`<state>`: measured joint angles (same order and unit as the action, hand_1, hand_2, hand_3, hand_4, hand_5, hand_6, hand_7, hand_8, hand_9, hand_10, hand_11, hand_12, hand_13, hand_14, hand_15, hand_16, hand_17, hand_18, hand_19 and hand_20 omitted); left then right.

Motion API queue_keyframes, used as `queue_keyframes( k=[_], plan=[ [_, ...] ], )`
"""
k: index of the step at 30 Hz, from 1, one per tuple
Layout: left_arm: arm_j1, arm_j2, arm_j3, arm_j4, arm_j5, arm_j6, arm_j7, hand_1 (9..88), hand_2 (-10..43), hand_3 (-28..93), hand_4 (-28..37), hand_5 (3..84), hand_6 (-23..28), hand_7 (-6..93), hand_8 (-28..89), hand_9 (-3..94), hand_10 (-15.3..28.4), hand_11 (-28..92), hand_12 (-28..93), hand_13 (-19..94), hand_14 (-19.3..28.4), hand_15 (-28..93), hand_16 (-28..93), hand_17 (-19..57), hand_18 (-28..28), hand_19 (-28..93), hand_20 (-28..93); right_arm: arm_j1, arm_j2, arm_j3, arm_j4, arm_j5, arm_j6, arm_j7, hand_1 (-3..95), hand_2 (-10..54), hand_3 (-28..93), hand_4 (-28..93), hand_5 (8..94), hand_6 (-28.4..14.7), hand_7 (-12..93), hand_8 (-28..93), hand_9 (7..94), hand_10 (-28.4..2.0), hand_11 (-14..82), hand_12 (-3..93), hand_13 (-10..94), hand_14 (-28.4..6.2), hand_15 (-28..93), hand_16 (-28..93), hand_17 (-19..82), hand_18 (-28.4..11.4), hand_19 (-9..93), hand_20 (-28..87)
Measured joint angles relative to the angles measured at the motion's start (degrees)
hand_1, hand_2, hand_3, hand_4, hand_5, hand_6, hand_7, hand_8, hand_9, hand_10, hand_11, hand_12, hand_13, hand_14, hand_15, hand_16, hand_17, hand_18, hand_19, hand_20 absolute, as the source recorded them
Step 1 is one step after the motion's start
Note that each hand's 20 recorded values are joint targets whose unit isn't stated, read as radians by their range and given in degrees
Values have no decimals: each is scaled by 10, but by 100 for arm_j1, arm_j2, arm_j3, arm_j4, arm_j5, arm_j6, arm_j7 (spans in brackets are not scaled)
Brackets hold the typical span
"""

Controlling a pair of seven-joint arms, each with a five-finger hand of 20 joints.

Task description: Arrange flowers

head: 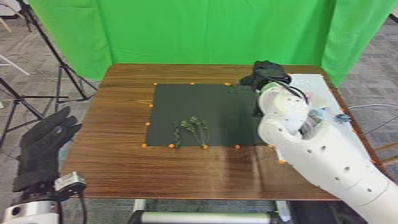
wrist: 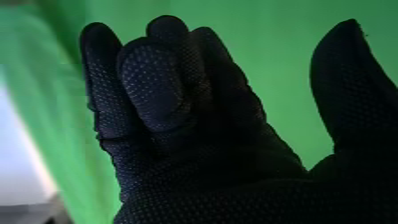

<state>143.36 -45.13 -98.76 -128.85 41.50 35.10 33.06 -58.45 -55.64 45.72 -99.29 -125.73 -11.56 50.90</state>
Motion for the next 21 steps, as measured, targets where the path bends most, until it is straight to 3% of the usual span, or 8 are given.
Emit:
queue_keyframes(
  k=[8,21],
  plan=[
    [-87,-66,16,0,77,-21,-116,254,52,825,-207,383,96,162,-107,320,189,362,68,209,253,612,-163,-108,206,558,42,51,123,88,339,58,-141,330,227,63,720,-191,578,-178,139,-57,563,-273,446,222,635,-177,772,198,387,-284,911,-203],
    [-204,-112,172,6,106,-66,-121,256,51,827,-206,384,97,162,-108,321,189,363,67,209,253,612,-164,-108,206,558,41,12,227,300,739,184,-528,485,229,64,719,-192,590,-172,150,-60,572,-268,464,225,638,-175,774,197,389,-284,914,-204]
  ],
)
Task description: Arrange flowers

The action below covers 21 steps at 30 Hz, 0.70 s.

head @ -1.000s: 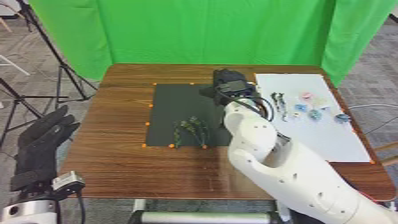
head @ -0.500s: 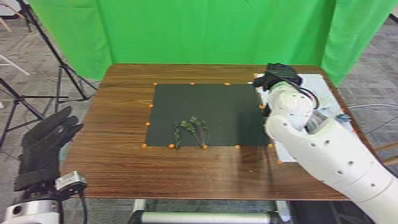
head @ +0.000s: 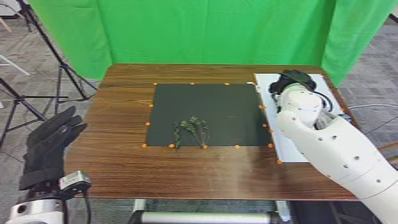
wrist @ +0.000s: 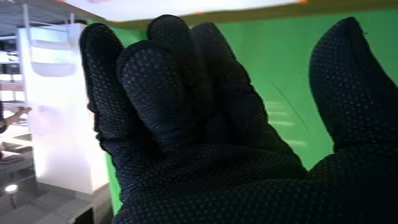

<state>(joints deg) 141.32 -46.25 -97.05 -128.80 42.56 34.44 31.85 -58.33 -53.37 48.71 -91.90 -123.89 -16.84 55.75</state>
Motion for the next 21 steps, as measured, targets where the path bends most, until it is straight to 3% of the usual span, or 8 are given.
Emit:
queue_keyframes(
  k=[11,21],
  plan=[
    [-48,-79,20,10,44,-69,-6,255,50,829,-205,385,98,162,-107,321,189,365,67,210,254,615,-165,-108,207,559,40,-184,29,-37,158,72,-45,77,238,59,720,-194,594,-168,156,-61,573,-264,468,224,642,-171,775,199,390,-282,915,-201],
    [-95,-73,48,18,40,-85,5,255,50,829,-205,384,97,162,-107,321,189,365,66,210,254,617,-166,-108,207,559,39,-287,26,-67,338,69,-108,89,246,53,725,-197,601,-165,162,-62,576,-261,473,224,645,-168,777,200,390,-280,915,-198]
  ],
)
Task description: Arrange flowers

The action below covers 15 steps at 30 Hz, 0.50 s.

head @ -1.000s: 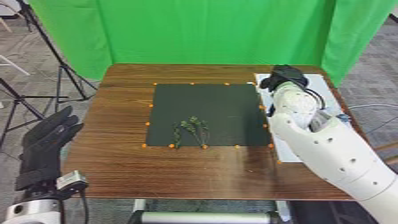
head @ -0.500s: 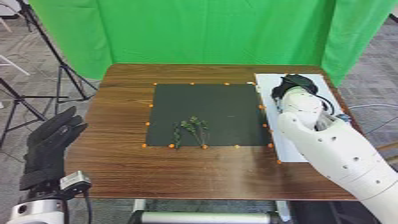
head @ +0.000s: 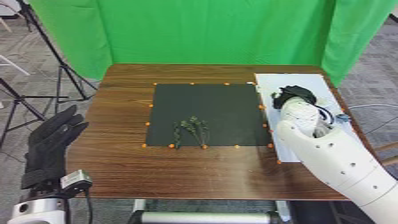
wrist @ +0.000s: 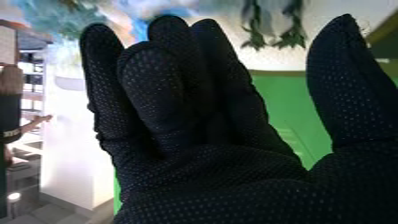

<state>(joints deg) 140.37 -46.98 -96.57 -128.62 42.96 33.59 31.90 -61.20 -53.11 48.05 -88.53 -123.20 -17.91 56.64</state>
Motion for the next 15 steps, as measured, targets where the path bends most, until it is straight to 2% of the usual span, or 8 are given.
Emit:
queue_keyframes(
  k=[6,15],
  plan=[
    [-19,11,17,10,-6,0,2,256,50,828,-206,385,97,162,-107,321,189,364,66,210,254,615,-167,-108,207,559,39,-13,12,-43,34,-1,3,5,267,41,731,-202,606,-152,180,-64,584,-250,487,228,651,-160,778,201,393,-274,916,-198],
    [-69,31,61,39,-21,-1,4,257,50,829,-206,385,97,162,-108,321,189,367,66,210,254,617,-166,-108,207,560,39,138,29,-398,144,-184,89,-20,340,22,728,-230,647,-91,240,-92,639,-211,496,227,684,-135,766,211,407,-254,916,-194]
  ],
)
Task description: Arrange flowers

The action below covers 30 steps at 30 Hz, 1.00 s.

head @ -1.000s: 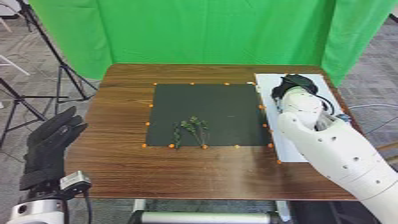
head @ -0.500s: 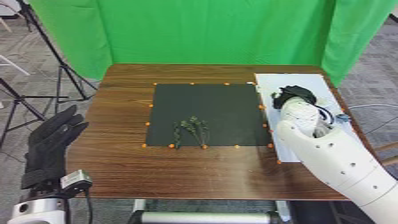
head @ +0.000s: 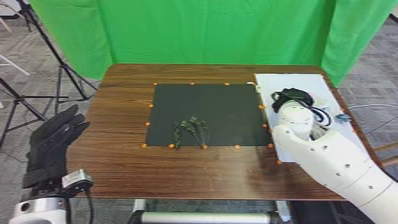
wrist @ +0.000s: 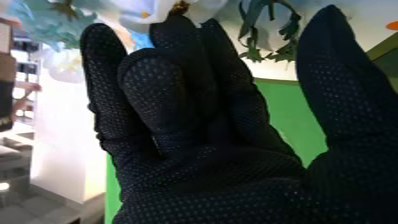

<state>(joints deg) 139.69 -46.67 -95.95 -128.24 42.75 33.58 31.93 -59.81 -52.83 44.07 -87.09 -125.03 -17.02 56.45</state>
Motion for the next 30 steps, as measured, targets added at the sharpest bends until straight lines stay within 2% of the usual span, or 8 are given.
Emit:
queue_keyframes(
  k=[4,5,6,10,30],
  plan=[
    [-26,0,12,9,0,-7,-2,257,50,829,-206,385,97,163,-108,321,189,367,66,211,254,618,-166,-108,207,559,38,68,-5,-98,83,-116,14,-7,386,17,737,-260,680,-71,269,-58,680,-189,497,232,706,-121,758,220,419,-241,920,-198],
    [-28,0,12,9,0,-7,-2,257,50,829,-206,385,97,163,-108,321,189,367,66,210,255,618,-166,-108,207,559,38,88,-5,-128,105,-144,28,-7,391,16,734,-263,683,-69,270,-37,683,-188,497,232,707,-120,757,220,420,-241,921,-199],
    [-30,-1,12,9,0,-7,-2,257,50,830,-205,385,97,162,-108,321,189,367,66,210,255,618,-167,-108,207,559,39,106,-3,-159,121,-170,48,-7,442,7,709,-271,718,-56,298,59,717,-170,500,238,726,-107,750,231,425,-233,926,-194],
    [-32,-13,6,9,9,-20,-9,257,51,829,-206,385,97,162,-108,321,189,367,65,210,255,618,-167,-108,207,559,39,142,-1,-252,208,-289,147,-35,505,-10,703,-282,767,-39,327,114,756,-151,505,252,754,-91,742,247,429,-224,929,-175],
    [-26,-24,8,10,0,-22,-7,256,52,829,-206,384,97,163,-109,321,190,367,65,211,255,618,-167,-108,207,560,38,214,122,-490,208,-529,721,-259,514,-31,736,-283,818,-39,279,174,803,-140,508,266,791,-71,744,259,422,-224,932,-85]
  ],
)
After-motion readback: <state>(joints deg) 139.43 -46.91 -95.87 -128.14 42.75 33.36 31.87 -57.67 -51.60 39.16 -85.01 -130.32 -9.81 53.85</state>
